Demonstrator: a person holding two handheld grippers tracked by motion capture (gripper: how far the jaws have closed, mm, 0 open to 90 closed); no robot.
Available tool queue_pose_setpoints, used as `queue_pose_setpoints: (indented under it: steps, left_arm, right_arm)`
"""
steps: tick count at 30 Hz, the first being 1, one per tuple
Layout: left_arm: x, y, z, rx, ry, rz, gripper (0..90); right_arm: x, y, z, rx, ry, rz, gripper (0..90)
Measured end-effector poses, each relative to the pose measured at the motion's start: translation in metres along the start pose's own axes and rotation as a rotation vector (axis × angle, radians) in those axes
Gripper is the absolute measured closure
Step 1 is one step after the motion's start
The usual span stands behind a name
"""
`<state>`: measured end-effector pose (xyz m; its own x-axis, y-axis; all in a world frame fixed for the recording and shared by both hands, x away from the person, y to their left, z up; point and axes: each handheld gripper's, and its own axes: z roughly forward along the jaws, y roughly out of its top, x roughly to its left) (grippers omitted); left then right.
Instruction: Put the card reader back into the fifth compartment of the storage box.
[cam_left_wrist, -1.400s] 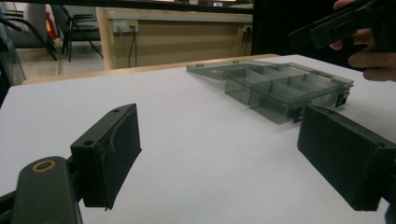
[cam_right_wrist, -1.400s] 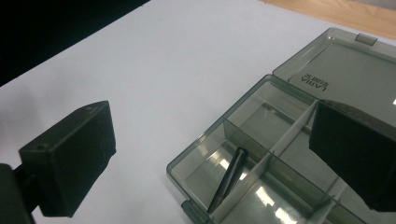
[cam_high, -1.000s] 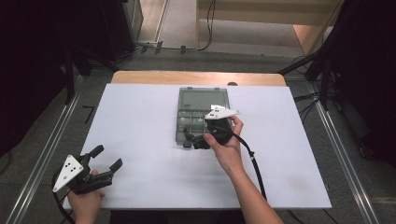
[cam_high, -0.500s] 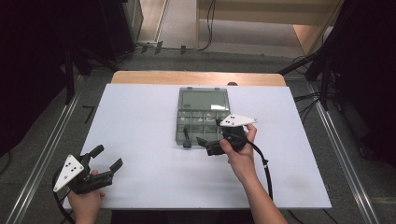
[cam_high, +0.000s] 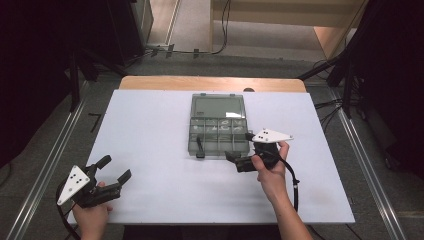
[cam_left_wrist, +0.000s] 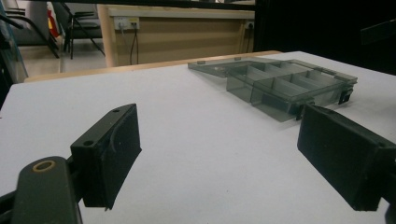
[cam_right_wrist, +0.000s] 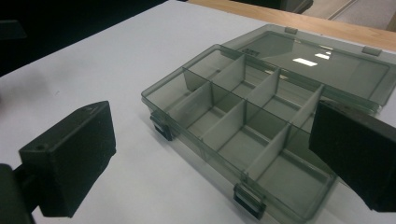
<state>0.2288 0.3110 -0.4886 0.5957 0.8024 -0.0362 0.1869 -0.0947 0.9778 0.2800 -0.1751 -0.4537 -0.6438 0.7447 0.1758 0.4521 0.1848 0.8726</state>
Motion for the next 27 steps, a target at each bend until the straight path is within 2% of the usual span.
queue_pose_setpoints:
  steps: [9, 27]
  left_arm:
    - [0.0, 0.0, 0.0, 0.003, 0.001, 0.001, 13.9]
    - [0.001, 0.0, 0.0, 0.004, -0.007, -0.005, 13.9]
  right_arm:
    - [-0.01, -0.016, -0.015, -0.007, -0.016, 0.0, 0.0]
    - [-0.022, -0.037, -0.045, -0.036, -0.044, 0.0, 0.0]
